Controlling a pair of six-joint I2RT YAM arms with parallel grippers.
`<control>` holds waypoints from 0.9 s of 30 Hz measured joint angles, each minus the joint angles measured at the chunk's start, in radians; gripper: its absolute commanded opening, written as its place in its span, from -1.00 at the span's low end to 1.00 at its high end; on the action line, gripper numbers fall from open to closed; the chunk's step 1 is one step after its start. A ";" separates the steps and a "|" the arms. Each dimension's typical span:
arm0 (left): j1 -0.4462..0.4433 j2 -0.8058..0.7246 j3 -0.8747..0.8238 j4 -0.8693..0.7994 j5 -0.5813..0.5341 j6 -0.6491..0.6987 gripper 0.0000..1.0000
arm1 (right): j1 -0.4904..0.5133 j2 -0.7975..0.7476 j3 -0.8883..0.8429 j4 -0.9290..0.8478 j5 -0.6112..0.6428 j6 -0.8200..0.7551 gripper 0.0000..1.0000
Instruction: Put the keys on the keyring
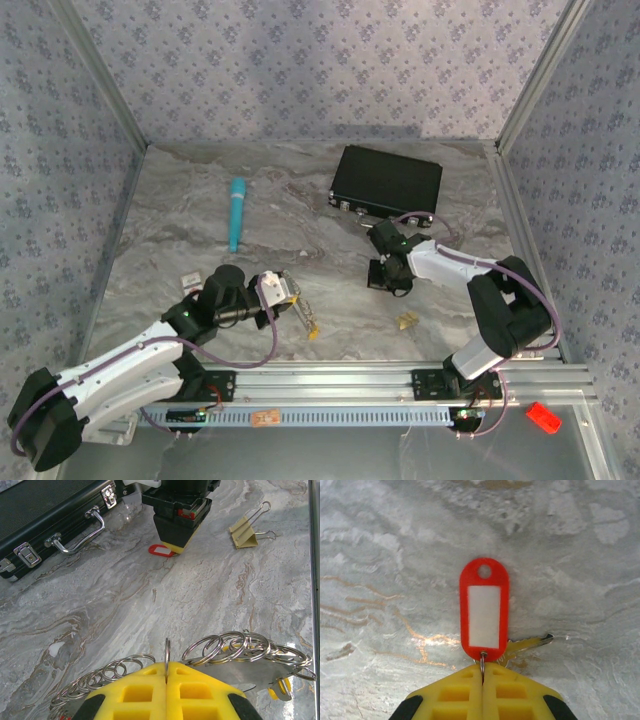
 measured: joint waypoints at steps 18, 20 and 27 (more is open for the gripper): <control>-0.021 0.002 0.008 -0.019 0.000 -0.012 -1.00 | 0.174 -0.437 -0.088 0.179 -0.112 -0.460 -1.00; -0.023 0.002 0.009 -0.023 -0.001 -0.013 -1.00 | 0.177 -0.478 -0.124 0.212 -0.149 -0.502 -1.00; -0.024 0.002 0.011 -0.024 0.000 -0.012 -1.00 | 0.184 -0.542 -0.154 0.278 -0.281 -0.575 -1.00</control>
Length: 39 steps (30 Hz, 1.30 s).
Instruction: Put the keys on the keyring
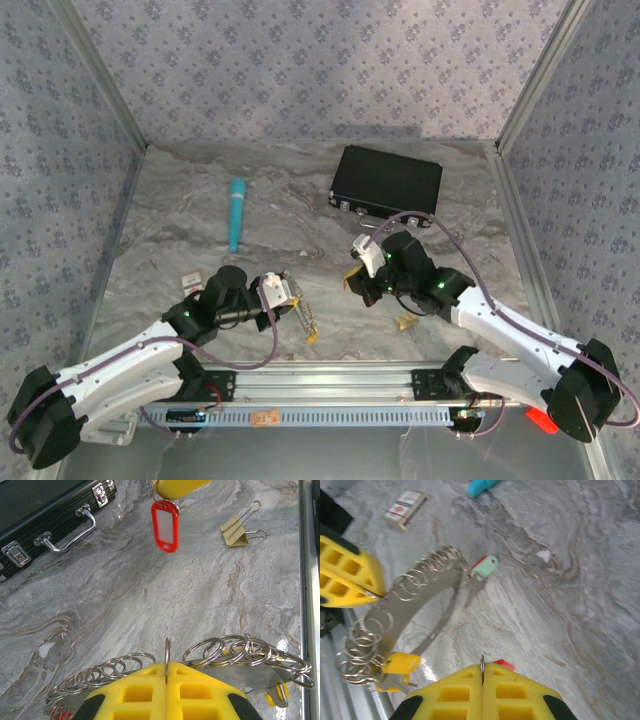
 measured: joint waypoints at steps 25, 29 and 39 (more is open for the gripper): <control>-0.002 -0.029 0.026 -0.079 0.045 -0.204 -1.00 | 0.226 0.197 0.104 0.122 -0.059 -0.111 -1.00; -0.002 -0.028 0.026 -0.081 0.045 -0.233 -1.00 | 0.245 0.225 0.109 0.128 -0.035 -0.122 -1.00; -0.002 -0.027 0.026 -0.080 0.045 -0.256 -1.00 | 0.268 0.261 0.112 0.163 -0.010 -0.125 -1.00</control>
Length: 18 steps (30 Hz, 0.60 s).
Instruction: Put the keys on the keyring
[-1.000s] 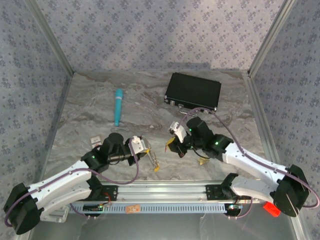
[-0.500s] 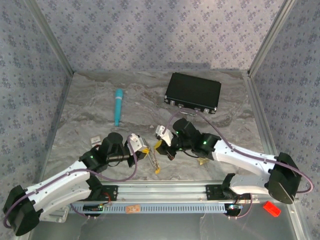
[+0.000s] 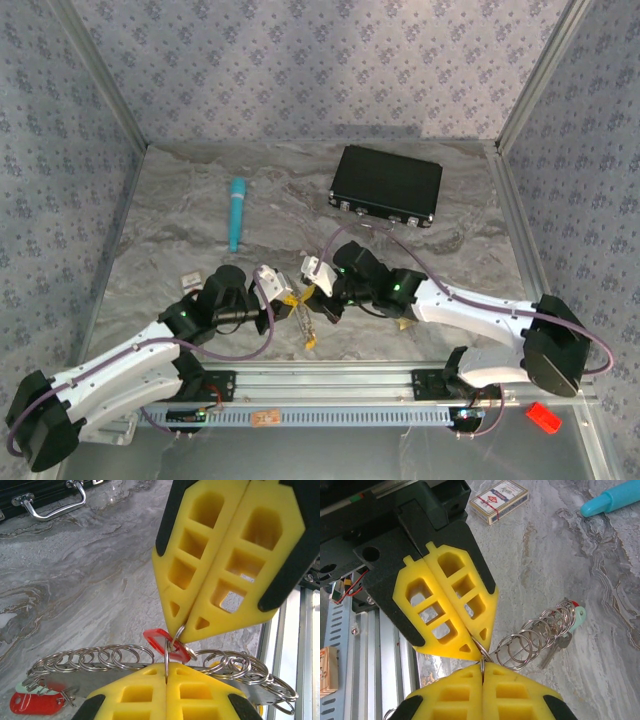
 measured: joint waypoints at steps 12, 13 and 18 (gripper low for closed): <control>0.000 0.001 0.000 -0.001 -0.005 -0.007 -1.00 | 0.006 0.016 0.001 0.009 0.025 0.011 -1.00; 0.000 0.001 0.000 -0.001 -0.005 -0.007 -1.00 | 0.006 0.017 0.001 0.011 0.025 0.012 -1.00; 0.000 0.001 0.000 -0.001 -0.011 -0.010 -1.00 | 0.008 0.019 0.001 0.019 0.025 0.019 -1.00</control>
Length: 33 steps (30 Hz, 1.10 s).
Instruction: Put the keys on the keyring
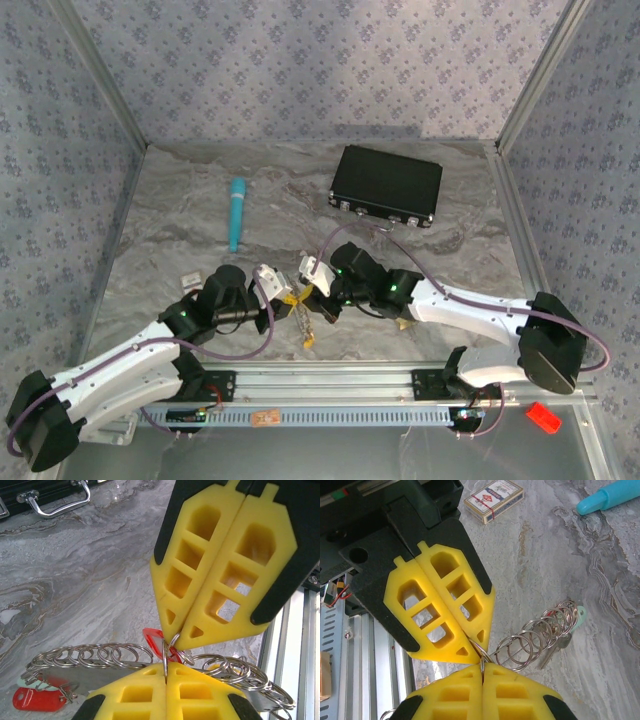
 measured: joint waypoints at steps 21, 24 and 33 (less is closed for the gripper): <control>0.002 0.001 0.000 -0.008 0.000 -0.003 -1.00 | 0.046 0.000 0.000 0.007 0.079 -0.017 -1.00; 0.002 0.006 0.000 -0.007 0.000 -0.003 -1.00 | 0.051 0.000 0.000 0.007 0.095 -0.021 -1.00; 0.002 0.006 0.000 -0.006 -0.004 -0.003 -1.00 | 0.065 0.000 0.000 0.017 0.129 -0.025 -1.00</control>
